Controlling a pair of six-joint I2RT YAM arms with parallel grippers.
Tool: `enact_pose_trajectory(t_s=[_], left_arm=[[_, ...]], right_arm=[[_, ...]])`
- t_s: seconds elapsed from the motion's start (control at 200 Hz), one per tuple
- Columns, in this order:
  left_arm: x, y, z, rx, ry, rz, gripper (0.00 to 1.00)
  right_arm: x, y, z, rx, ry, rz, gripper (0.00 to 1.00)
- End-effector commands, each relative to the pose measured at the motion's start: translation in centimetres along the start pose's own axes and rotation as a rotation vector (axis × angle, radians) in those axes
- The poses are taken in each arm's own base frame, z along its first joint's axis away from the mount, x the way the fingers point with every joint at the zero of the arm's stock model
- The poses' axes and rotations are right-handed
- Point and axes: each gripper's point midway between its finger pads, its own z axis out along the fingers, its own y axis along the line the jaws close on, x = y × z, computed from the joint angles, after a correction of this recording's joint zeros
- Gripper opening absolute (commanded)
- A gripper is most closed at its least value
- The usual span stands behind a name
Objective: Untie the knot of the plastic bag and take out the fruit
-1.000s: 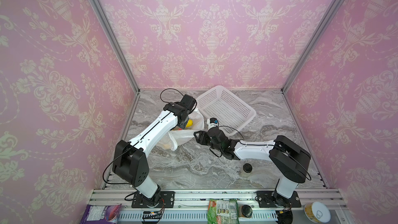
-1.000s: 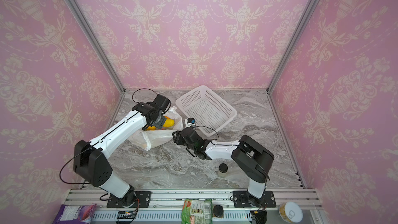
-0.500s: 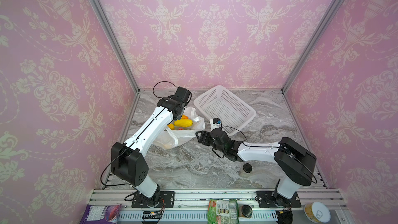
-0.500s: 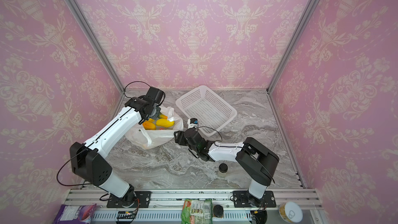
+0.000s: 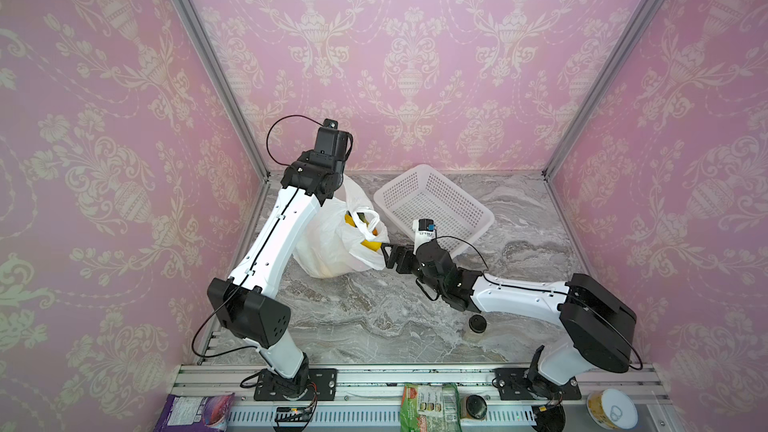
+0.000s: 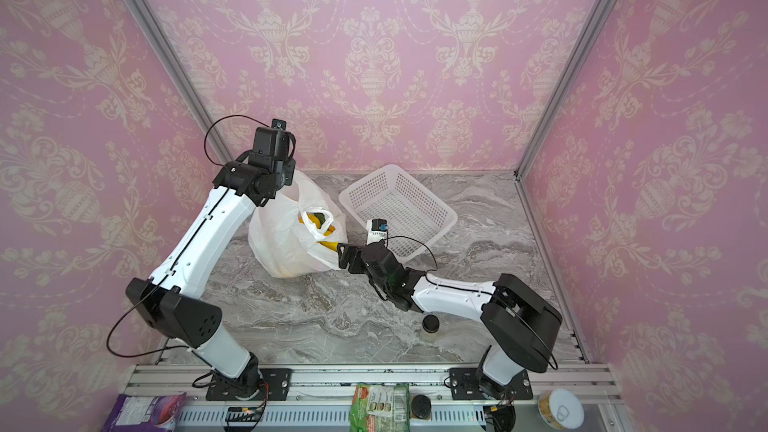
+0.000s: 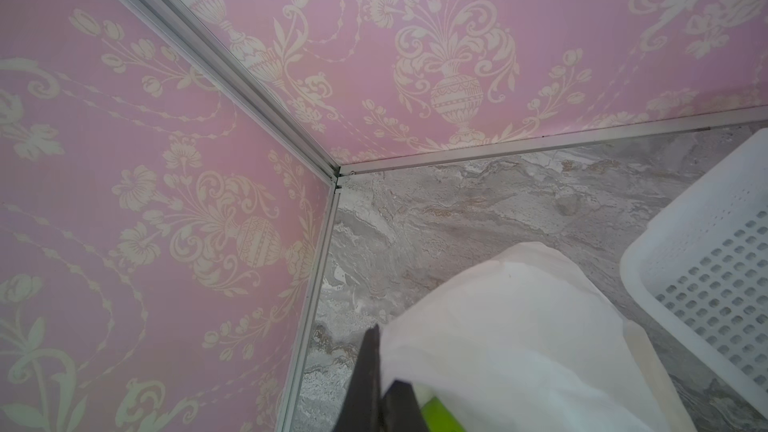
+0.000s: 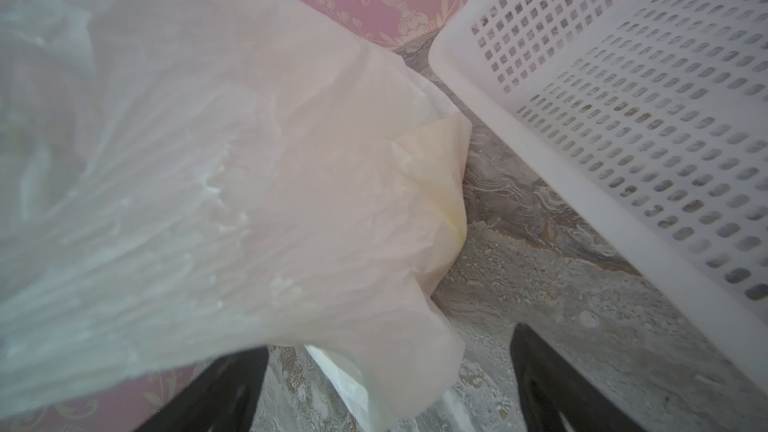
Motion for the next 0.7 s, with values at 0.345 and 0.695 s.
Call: enact_pose_trajectory(t_s=[0.345,0.695], left_arm=[[-0.3,-3.4,-8.8,0.113,-0.075,0.095,0.0],[10.6,-8.2,-7.8,0.346,0.079,0.123,0.0]], right_arm=[[-1.3,1.4,-1.9,-0.093,-0.04,-0.128,1.0],[1.4,7.1,-3.7,-0.341,-0.025,-0.338,1.0]])
